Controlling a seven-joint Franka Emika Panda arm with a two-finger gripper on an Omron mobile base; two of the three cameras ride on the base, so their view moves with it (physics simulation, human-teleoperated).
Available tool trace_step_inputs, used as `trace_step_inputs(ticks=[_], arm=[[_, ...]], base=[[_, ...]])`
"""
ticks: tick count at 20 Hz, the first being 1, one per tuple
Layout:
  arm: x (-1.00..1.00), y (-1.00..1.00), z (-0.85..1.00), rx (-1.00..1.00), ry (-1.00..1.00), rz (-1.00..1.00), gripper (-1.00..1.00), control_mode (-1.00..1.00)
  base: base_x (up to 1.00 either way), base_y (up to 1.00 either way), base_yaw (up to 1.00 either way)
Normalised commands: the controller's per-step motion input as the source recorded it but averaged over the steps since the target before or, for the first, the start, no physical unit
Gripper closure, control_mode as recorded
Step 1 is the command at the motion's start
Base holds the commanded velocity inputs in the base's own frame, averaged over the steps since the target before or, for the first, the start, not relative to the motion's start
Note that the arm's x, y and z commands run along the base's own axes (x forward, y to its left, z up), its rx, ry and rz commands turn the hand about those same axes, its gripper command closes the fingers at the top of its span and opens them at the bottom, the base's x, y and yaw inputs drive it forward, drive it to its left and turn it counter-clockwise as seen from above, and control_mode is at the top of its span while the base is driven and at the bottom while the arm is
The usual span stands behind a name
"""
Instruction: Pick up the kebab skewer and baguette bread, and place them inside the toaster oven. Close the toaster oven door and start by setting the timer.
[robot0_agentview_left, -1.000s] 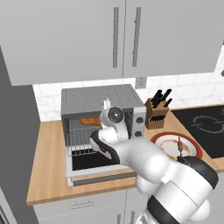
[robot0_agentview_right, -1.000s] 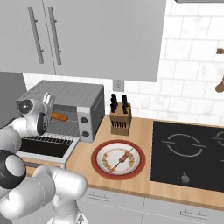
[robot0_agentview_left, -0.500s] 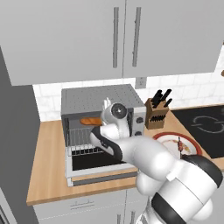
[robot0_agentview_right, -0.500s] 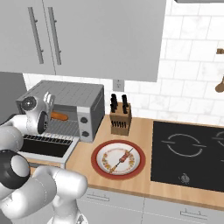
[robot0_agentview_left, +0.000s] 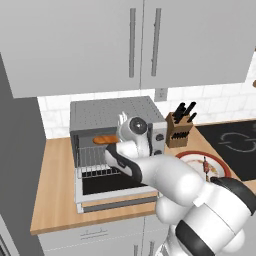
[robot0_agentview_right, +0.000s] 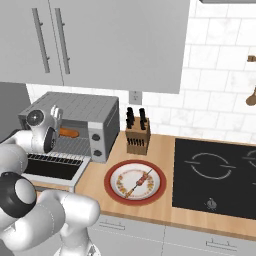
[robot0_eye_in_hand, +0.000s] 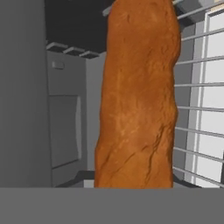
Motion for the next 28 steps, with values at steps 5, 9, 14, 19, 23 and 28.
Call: trace_step_inputs(ticks=[5,9,14,19,23,28], arm=[[0.0,0.0,-0.01,-0.01,0.0,0.0,-1.0,-1.0],[0.0,0.0,0.0,0.0,0.0,0.0,-1.0,-1.0],[0.0,0.0,0.0,0.0,0.0,0.0,-1.0,-1.0],[-0.03,0.0,0.0,0.0,0.11,0.0,-1.0,-1.0],[-0.01,0.0,0.0,0.0,0.19,0.0,-1.0,-1.0],[0.0,0.0,0.0,0.0,0.07,0.0,-1.0,-1.0]], base=[[0.0,0.0,0.0],[0.0,0.0,0.0],[0.0,0.0,0.0],[0.0,0.0,0.0],[0.0,0.0,0.0],[0.0,0.0,0.0]])
